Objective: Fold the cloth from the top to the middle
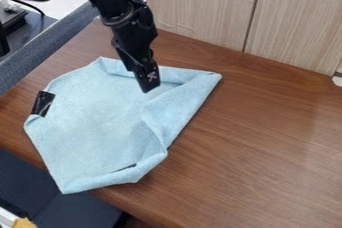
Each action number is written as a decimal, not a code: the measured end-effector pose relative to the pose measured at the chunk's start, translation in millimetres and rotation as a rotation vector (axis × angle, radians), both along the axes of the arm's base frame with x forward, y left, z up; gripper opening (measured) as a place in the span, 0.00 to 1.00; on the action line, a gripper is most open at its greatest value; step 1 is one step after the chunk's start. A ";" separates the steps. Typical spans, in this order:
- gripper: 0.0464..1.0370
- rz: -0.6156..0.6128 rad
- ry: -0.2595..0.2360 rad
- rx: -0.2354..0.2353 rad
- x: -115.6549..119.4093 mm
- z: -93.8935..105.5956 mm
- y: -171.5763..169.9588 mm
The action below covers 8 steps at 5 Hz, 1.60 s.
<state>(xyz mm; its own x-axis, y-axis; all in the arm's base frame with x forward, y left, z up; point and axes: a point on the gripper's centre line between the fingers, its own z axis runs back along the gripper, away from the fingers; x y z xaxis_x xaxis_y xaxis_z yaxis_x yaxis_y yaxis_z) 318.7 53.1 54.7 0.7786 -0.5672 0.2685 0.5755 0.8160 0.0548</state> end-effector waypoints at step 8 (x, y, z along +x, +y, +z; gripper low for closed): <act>0.21 -0.074 -0.051 0.300 71.4 -51.9 47.4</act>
<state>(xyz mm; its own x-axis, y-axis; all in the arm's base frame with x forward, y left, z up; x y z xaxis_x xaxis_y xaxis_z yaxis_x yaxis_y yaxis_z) 390.1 100.4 2.7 0.7221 -0.6816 0.1181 0.6231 0.7150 0.3170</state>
